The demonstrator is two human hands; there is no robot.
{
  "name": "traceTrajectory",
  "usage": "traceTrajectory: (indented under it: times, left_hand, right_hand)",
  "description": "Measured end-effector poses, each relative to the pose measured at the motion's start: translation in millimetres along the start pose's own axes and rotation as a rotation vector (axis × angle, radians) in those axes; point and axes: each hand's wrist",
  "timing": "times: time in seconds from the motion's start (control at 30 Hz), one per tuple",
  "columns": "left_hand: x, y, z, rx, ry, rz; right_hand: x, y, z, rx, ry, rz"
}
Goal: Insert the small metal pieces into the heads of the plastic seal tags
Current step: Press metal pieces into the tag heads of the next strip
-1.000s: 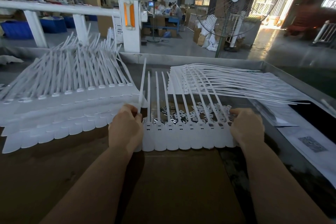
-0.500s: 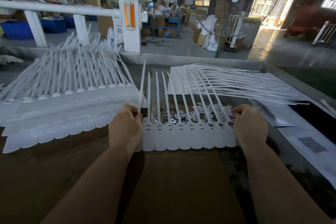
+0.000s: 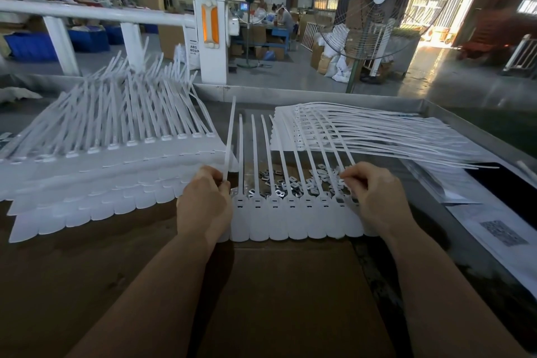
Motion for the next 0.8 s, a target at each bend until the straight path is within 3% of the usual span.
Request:
traceTrajectory:
  times: [0.4,0.8]
  left_hand:
    - [-0.2,1.0,0.2,0.0,-0.001,0.003]
    - [1.3,-1.3,0.7,0.004,-0.006,0.017]
  right_hand:
    - [2.5,-1.5,-1.8,0.033,0.106,-0.13]
    - [7.0,-8.4,10.8,0.118,0.095,0.096]
Point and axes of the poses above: each hand's wrist, its own x-axis towards the middle knuckle, its own y-axis out of the palm, z = x × y, and after that the axes turned 7 degrees about y, right-handed
